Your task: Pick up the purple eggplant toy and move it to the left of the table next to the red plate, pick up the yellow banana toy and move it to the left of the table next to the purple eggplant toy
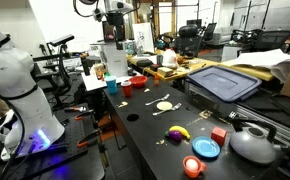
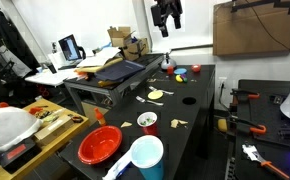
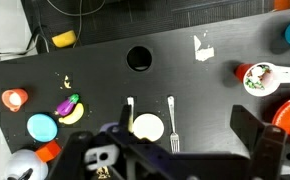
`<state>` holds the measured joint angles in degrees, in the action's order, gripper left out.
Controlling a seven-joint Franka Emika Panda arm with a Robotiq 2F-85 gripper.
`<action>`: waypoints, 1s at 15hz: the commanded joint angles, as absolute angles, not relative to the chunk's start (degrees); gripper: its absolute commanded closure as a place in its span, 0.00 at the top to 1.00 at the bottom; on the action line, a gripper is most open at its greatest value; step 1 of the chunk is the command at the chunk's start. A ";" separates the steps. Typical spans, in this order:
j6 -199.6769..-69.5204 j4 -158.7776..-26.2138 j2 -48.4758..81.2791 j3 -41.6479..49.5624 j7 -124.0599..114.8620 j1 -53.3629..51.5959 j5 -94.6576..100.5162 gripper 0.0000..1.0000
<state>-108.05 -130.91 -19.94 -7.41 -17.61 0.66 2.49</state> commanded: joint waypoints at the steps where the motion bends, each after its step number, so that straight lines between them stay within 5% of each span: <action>1: -107.55 -123.98 -12.89 -6.21 -19.73 1.36 3.01 1.00; 15: -106.52 -109.32 8.44 7.44 -19.02 7.72 0.92 1.00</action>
<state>-108.01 -112.60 4.73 6.10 -18.21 6.92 2.58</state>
